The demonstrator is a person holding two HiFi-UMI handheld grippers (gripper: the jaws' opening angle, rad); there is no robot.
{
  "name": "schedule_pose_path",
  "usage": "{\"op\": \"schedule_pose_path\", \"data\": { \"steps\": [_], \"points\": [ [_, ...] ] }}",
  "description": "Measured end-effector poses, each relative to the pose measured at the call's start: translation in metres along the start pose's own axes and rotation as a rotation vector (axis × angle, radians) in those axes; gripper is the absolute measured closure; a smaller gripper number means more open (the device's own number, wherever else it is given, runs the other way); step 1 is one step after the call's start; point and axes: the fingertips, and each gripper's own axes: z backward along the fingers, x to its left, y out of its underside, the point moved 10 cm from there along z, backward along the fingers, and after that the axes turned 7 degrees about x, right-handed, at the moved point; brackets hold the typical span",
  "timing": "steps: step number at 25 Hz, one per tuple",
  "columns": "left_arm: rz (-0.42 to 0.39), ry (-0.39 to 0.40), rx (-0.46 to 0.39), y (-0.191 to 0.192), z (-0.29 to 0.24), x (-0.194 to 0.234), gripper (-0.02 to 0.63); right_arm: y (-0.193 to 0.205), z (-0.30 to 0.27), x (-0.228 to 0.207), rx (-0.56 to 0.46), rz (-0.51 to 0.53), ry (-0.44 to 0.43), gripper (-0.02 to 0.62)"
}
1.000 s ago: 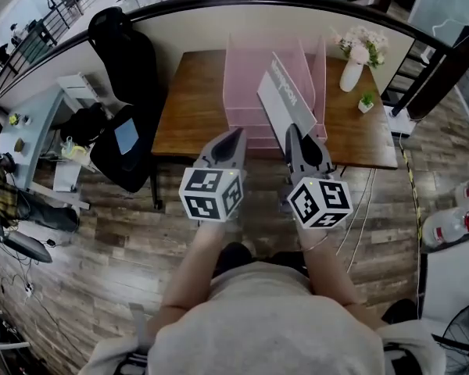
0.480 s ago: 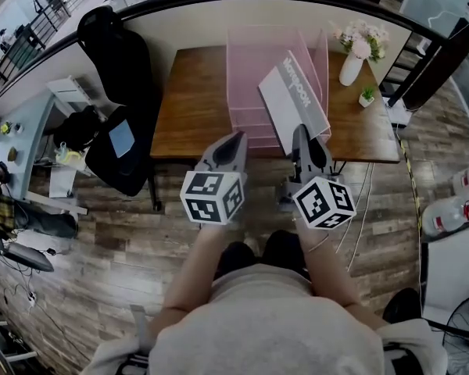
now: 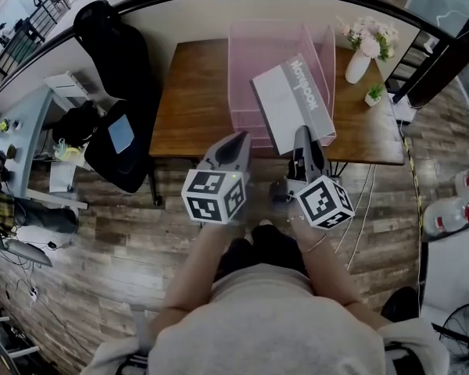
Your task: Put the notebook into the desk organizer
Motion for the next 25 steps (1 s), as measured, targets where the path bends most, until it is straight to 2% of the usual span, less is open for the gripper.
{"op": "schedule_pose_path", "data": {
  "steps": [4,14,21,25],
  "points": [
    [0.016,-0.003,-0.004,-0.002,-0.013,0.001,0.594,0.003,-0.01,-0.011,0.027,-0.107,0.005,0.578],
    [0.049,-0.027,0.012,-0.007,-0.033,0.001,0.594,-0.002,-0.034,-0.033,0.095,-0.243,0.007,0.577],
    [0.005,-0.035,-0.009,-0.017,-0.036,0.001,0.594,-0.005,-0.047,-0.037,0.103,-0.325,0.019,0.543],
    [0.007,-0.037,-0.012,-0.019,-0.037,0.003,0.594,-0.004,-0.05,-0.039,0.109,-0.332,0.029,0.529]
  ]
}}
